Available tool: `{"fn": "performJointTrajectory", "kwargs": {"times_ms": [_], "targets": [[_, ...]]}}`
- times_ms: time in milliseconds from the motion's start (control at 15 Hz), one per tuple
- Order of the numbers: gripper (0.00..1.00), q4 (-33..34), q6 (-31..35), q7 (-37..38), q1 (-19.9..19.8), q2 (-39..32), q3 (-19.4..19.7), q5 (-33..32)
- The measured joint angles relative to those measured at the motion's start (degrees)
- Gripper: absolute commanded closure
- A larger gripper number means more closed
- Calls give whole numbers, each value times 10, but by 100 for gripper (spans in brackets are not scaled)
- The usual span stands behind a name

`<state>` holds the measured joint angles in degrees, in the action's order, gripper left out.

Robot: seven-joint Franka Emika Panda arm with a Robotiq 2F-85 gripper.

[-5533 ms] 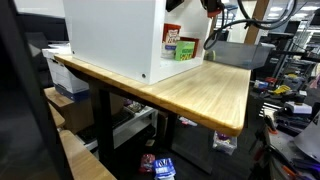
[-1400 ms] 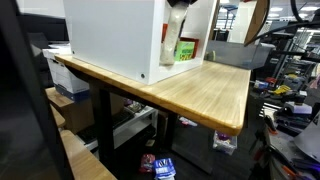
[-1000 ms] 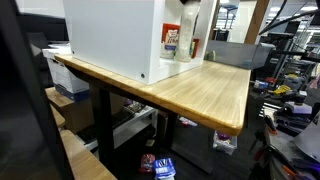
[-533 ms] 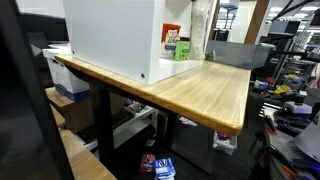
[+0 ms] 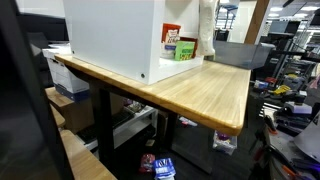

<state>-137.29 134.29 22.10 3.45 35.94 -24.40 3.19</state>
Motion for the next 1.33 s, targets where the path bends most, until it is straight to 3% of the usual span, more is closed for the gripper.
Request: {"fn": "performJointTrajectory", "kwargs": {"times_ms": [467, 867, 1333], "targets": [[81, 64, -113, 71, 0, 28, -14, -28], [81, 164, -219, 129, -3, 50, -36, -45], [81, 248, -261, 178, -21, 54, -58, -87]]}}
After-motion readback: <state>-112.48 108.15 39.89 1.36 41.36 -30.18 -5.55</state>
